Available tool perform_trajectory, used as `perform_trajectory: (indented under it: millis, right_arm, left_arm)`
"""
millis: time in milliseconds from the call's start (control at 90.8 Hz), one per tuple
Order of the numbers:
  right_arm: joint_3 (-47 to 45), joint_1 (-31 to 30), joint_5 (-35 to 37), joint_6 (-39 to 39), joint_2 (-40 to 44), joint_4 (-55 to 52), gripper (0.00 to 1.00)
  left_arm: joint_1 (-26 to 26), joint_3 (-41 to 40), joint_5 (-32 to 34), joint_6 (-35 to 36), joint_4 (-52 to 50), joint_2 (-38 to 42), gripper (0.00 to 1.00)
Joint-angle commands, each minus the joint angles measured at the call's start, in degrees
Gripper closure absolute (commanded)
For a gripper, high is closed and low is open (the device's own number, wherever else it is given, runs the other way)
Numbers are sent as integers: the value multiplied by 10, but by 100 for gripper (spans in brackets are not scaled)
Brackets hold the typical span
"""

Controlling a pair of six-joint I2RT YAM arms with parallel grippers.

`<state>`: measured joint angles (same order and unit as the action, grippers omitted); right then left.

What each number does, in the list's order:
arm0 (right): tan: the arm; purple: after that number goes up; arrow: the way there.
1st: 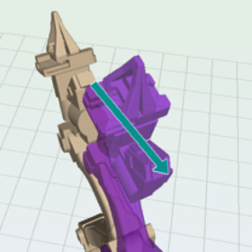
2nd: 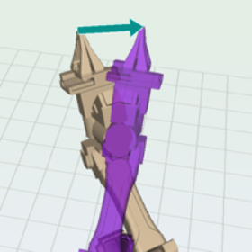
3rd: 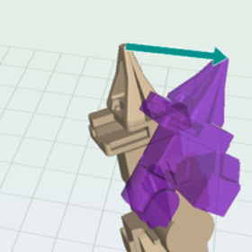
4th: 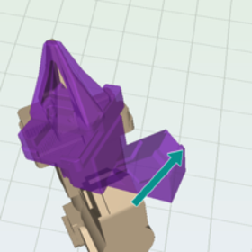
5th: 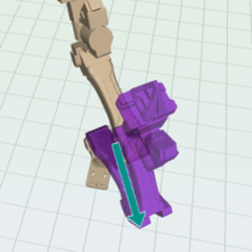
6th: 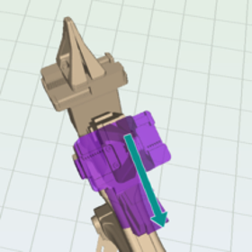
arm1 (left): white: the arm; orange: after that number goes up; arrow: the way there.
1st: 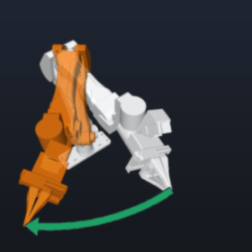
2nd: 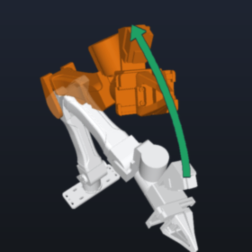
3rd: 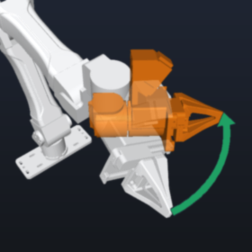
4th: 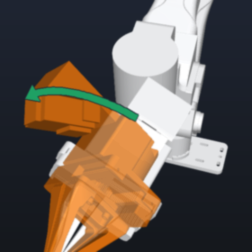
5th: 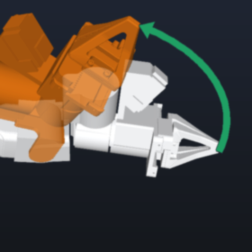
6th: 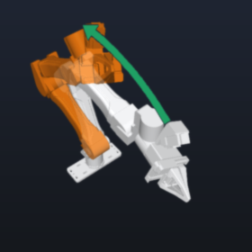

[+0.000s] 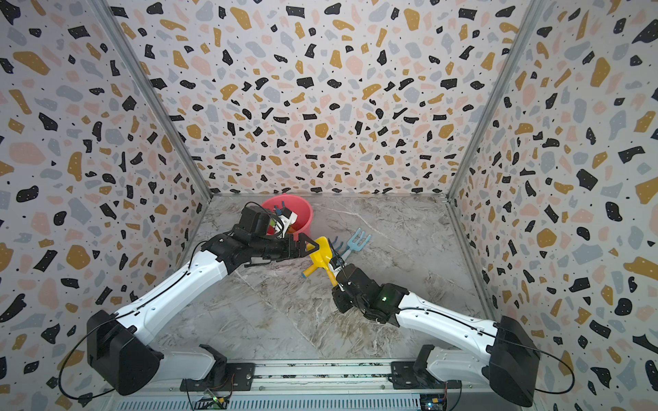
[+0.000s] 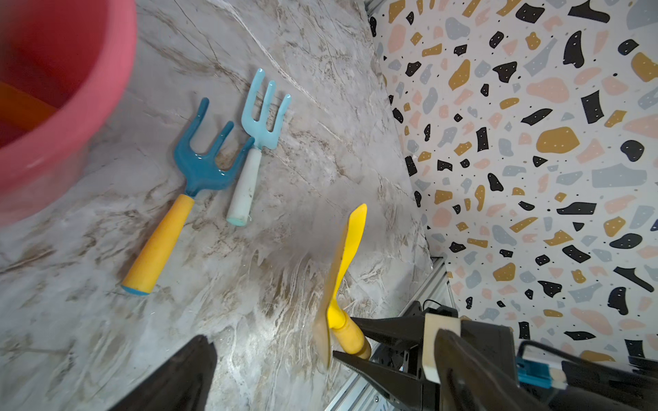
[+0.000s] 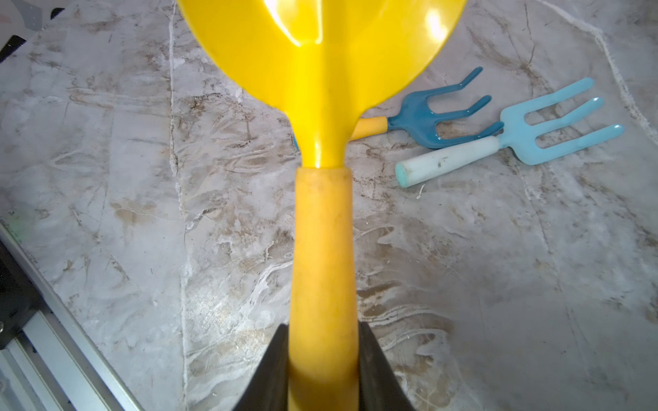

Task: Organize the gardening tools
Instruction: Pick up the gardening tool from the center of the board, then place the gardening tool in the container.

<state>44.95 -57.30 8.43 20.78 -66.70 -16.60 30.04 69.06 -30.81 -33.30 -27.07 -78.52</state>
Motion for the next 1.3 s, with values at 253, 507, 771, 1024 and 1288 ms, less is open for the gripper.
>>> perform_trajectory:
  millis: [253, 507, 771, 1024, 1288]
  right_arm:
    - [8, -3, -7, -8, 25, 23, 99]
    - [17, -3, 5, 0, 21, 16, 88]
    - [22, -3, 25, 5, 40, 8, 49]
    - [22, -3, 59, 13, 53, -13, 24]
    - [25, -3, 104, 47, 57, -39, 10]
  left_arm:
    - [17, 34, -42, 25, 18, -30, 40]
    - [18, 50, -44, 37, 16, -39, 90]
    - [18, 80, 0, 63, -9, -29, 100]
    - [17, 110, 93, 103, -47, 2, 100]
    - [12, 153, 186, 126, -62, 25, 100]
